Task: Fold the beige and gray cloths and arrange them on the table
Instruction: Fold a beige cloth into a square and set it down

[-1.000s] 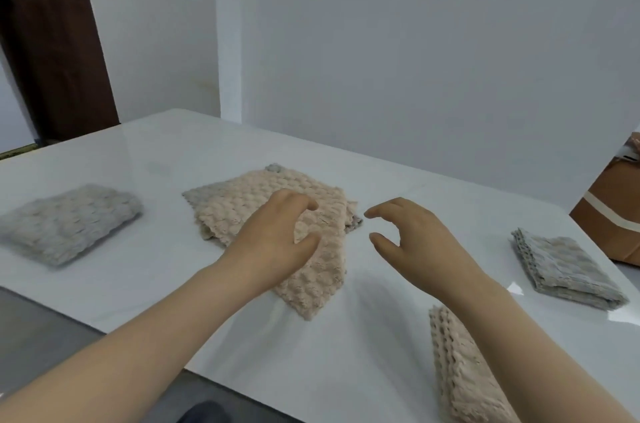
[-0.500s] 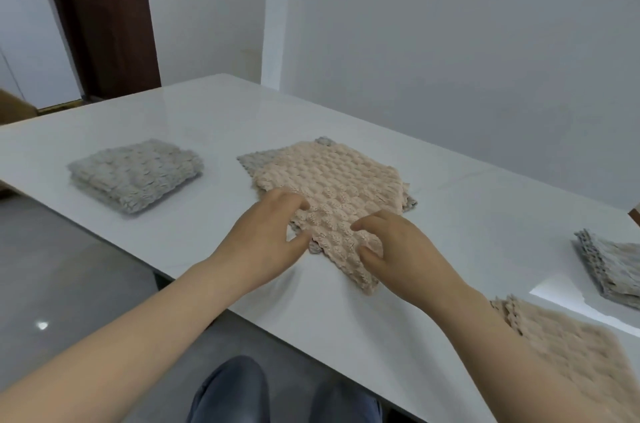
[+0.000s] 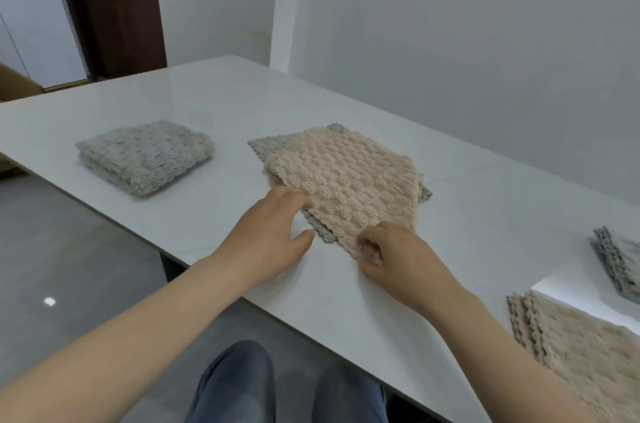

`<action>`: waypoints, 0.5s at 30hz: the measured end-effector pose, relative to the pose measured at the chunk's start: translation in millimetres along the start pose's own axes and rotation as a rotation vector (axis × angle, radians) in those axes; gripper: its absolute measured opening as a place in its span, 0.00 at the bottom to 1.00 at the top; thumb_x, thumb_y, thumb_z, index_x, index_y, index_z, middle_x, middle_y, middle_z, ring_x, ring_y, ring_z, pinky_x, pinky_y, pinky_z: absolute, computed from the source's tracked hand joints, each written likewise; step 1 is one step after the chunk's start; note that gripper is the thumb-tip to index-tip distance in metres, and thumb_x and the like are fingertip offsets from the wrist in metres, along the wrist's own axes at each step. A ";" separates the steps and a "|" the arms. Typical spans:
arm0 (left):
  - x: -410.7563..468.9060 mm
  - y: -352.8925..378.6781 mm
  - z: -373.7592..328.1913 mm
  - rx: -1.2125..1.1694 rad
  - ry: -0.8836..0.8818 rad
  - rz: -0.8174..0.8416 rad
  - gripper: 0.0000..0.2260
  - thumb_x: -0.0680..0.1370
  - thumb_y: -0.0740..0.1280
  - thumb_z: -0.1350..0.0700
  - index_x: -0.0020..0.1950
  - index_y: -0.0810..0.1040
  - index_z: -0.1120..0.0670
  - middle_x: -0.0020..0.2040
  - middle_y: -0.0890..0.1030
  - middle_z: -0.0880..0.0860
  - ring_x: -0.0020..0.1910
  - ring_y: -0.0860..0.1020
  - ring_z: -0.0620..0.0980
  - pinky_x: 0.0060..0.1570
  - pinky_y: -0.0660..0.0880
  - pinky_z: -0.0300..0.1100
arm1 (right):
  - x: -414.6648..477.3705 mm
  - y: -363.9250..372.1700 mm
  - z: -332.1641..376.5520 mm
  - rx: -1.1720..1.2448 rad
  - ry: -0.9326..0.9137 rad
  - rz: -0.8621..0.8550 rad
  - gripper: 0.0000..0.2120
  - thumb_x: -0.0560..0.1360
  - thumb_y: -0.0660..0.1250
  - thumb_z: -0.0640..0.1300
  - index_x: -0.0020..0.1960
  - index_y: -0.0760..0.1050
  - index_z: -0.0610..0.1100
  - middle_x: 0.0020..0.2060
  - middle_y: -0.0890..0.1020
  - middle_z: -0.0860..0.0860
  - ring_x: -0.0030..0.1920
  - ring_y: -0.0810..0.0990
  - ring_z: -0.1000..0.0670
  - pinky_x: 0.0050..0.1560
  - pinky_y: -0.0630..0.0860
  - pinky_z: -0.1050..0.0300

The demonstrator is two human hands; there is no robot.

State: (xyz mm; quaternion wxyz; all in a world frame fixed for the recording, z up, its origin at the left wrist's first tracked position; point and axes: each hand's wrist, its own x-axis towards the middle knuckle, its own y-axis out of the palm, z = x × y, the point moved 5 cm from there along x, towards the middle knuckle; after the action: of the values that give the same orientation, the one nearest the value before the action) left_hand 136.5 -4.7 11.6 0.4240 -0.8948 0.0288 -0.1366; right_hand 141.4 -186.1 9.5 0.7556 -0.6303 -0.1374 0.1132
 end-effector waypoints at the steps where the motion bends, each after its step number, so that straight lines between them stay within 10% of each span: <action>1: 0.6 1.0 -0.9 0.002 0.004 0.002 0.18 0.77 0.65 0.52 0.66 0.71 0.50 0.64 0.70 0.48 0.61 0.71 0.47 0.59 0.67 0.38 | 0.4 0.1 -1.3 -0.010 0.003 -0.009 0.08 0.75 0.61 0.42 0.50 0.77 0.46 0.44 0.76 0.52 0.48 0.76 0.49 0.47 0.74 0.55; 15: 30.6 45.2 -34.7 0.257 0.213 0.104 0.17 0.73 0.67 0.54 0.61 0.74 0.55 0.58 0.75 0.53 0.59 0.71 0.54 0.60 0.67 0.44 | -13.7 -9.4 -19.6 -0.005 0.031 -0.063 0.09 0.73 0.62 0.41 0.49 0.79 0.48 0.44 0.81 0.52 0.46 0.77 0.50 0.43 0.71 0.59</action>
State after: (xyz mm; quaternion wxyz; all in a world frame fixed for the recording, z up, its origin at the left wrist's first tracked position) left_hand 159.5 -64.8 4.5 0.5361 -0.8109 0.1020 -0.2112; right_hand 135.4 -210.6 14.6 0.7593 -0.6293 -0.1456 0.0793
